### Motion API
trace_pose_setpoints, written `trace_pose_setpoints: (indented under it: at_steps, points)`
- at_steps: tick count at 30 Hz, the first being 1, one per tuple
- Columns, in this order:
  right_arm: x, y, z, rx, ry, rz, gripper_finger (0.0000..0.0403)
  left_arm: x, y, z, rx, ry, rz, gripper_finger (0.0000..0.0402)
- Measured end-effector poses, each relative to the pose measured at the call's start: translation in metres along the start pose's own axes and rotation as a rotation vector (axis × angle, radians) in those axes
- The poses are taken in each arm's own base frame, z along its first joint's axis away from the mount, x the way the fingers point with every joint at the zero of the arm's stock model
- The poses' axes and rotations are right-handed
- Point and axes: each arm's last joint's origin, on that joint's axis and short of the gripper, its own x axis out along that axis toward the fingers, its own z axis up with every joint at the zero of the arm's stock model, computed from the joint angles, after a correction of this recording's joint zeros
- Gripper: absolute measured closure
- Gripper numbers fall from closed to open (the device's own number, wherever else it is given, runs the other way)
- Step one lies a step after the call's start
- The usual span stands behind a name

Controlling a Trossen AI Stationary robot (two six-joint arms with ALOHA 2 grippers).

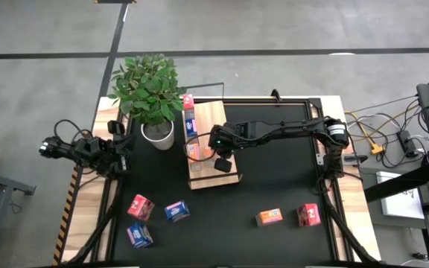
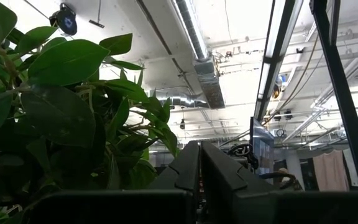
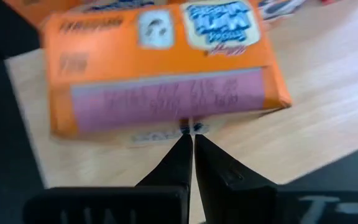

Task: Stack cereal on shelf
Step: Put the left orange cereal box on the shelf aligned with the other orange cereal box

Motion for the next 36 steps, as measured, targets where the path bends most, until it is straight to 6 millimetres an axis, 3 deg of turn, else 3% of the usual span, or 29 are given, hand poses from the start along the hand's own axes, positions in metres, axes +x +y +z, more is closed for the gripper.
trace_pose_setpoints:
  at_steps: [6,15,19,36]
  points:
    - [-0.003,-0.006,0.000,-0.048,0.023,-0.097,0.0394,0.000,0.000,0.000,0.000,0.000,0.000,0.0402]
    - [-0.013,-0.020,0.007,-0.033,0.022,-0.084,0.0394,0.000,0.000,0.000,0.004,0.000,0.001,0.0402]
    - [-0.012,-0.018,0.009,-0.027,0.002,-0.004,0.0394,0.000,0.000,0.000,0.014,-0.002,0.001,0.0402]
    - [-0.012,-0.012,0.011,0.010,-0.025,0.008,0.0394,0.000,0.001,0.001,0.038,-0.014,0.007,0.0402]
